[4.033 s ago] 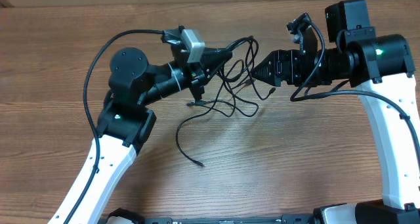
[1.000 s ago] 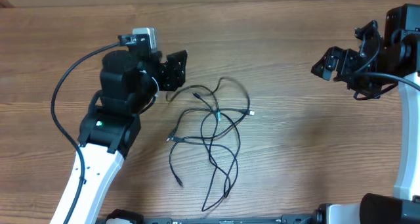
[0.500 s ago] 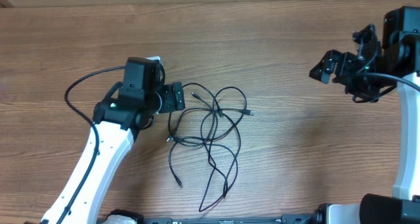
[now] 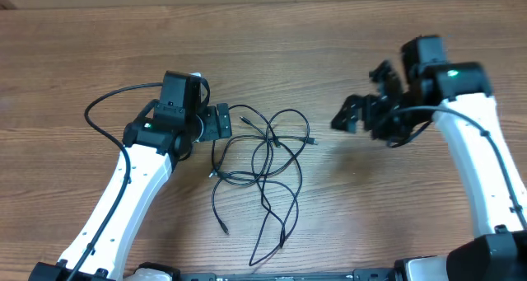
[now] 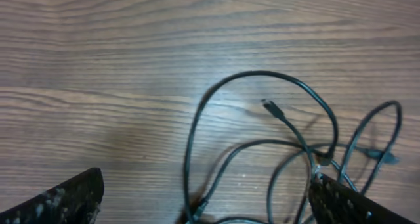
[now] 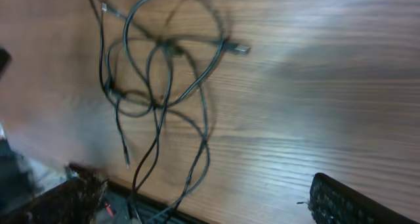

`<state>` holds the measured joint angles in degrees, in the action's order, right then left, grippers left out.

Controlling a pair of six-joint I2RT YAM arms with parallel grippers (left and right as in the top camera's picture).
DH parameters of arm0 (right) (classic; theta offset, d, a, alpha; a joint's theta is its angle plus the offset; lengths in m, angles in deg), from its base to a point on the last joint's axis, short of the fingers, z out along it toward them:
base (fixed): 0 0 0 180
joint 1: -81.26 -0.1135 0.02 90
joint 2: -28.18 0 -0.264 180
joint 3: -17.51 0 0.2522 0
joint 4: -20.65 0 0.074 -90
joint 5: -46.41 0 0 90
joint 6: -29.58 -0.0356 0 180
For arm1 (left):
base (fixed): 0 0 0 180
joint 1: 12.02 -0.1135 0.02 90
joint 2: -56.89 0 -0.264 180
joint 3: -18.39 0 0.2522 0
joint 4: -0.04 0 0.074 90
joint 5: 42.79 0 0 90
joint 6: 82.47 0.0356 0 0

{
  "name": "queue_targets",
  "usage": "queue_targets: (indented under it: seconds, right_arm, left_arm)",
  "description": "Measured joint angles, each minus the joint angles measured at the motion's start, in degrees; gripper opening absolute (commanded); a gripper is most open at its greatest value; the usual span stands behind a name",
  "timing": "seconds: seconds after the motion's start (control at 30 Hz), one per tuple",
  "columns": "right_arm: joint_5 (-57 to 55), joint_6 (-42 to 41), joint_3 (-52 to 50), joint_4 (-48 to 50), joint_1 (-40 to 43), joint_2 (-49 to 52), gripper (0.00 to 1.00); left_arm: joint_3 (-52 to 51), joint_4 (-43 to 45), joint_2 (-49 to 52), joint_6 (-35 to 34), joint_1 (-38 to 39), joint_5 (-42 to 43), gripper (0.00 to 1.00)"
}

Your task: Untangle cables

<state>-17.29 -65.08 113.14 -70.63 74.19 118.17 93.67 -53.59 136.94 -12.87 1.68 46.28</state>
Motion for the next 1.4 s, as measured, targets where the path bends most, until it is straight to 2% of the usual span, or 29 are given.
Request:
queue_targets:
  seconds: [0.3,0.67,0.87,1.07,1.17,1.4]
  right_arm:
    - [1.4,0.4,-6.8,2.4,-9.8,0.0,1.00]
    - [2.0,5.2,-13.9,7.8,-24.6,0.0,1.00]
    - [2.4,6.3,-15.5,7.5,-32.1,0.0,0.84]
    - [2.9,6.2,-16.1,10.0,-36.9,0.0,0.82]
    - [3.0,6.3,-18.9,14.1,-39.6,0.0,0.64]
    - [3.5,6.0,-21.7,17.4,-40.7,0.0,0.14]
  left_arm:
    - [0.0,0.0,0.0,0.0,-4.9,-0.5,1.00]
    - [0.0,0.0,0.0,0.0,-5.2,-0.2,1.00]
    - [0.0,0.0,0.0,0.0,-5.2,-0.2,1.00]
    - [0.0,0.0,0.0,0.0,-5.2,-0.2,1.00]
    - [0.0,0.0,0.0,0.0,-5.2,-0.2,1.00]
    - [0.0,0.0,0.0,0.0,-5.2,-0.2,1.00]
